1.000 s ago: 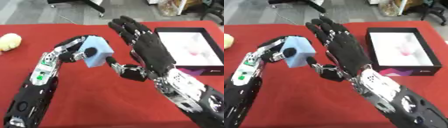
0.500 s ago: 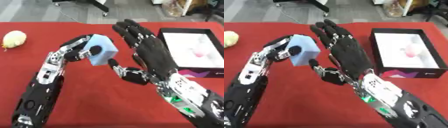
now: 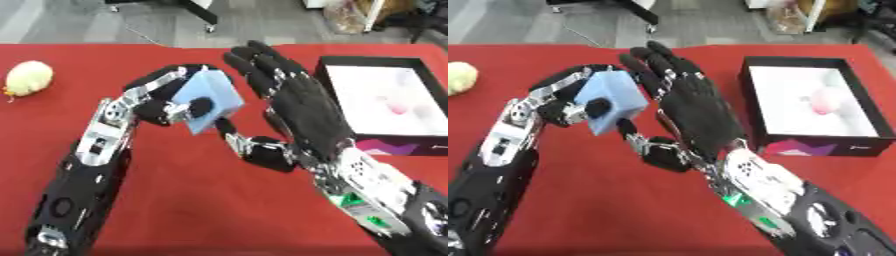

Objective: Pick up the objects with one hand, pass them to the other hand, and then place them into the box on the other side of the table.

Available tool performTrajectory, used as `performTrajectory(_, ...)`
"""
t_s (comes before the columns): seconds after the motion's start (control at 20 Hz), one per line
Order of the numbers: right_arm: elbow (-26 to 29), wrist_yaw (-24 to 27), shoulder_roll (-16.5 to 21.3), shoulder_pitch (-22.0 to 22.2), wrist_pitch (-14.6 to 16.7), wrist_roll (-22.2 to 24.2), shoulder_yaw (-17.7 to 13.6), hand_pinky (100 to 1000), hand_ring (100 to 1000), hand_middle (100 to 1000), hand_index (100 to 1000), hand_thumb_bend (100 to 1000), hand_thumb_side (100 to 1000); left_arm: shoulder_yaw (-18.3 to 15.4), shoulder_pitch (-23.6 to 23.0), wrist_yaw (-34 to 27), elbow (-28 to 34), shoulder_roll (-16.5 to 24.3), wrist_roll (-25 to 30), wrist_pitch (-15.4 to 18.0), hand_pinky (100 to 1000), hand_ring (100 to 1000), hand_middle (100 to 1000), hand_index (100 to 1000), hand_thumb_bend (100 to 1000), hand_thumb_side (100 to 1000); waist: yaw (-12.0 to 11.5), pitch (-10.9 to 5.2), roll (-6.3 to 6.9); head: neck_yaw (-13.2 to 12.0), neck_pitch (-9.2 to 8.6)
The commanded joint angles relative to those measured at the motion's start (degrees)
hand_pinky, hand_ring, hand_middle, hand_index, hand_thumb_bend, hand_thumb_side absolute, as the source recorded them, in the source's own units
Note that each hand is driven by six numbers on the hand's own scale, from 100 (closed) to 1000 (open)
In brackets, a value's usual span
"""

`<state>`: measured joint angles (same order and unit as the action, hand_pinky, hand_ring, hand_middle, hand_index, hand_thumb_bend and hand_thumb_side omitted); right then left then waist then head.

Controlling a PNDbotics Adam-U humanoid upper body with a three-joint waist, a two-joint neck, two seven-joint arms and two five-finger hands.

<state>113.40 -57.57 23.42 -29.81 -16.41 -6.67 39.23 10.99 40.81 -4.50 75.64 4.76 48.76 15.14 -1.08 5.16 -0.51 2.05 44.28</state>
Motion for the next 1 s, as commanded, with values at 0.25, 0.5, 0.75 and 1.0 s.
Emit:
performTrajectory(0.25,1.2,1.91,0.42,-2.26,1.35,1.16,-0.37,809,957,890,978,313,337,5.78,3.05,2.77,-1.57,-0.66,3.21,10.43,674,460,430,645,100,445,0.32,-0.54,0.05,0.21,-0.16)
performTrajectory(0.5,1.2,3.34,0.76,-2.51,1.7,0.28,-0.3,818,970,896,973,285,319,8.66,4.54,5.19,-4.09,-0.9,3.21,14.74,678,464,435,650,100,449,0.47,-0.47,0.1,0.33,-0.16)
performTrajectory(0.75,1.2,5.03,1.28,-2.56,1.54,-1.67,0.22,807,973,894,953,256,290,10.92,5.31,7.79,-6.48,-1.27,3.21,18.82,682,470,441,656,100,461,0.59,-0.47,0.09,0.42,-0.16)
performTrajectory(1.0,1.2,6.31,1.57,-2.28,1.13,-3.39,0.77,792,964,883,919,181,175,11.83,5.64,9.28,-8.02,-1.7,3.21,21.54,688,479,452,666,100,462,0.64,-0.48,0.1,0.56,-0.16)
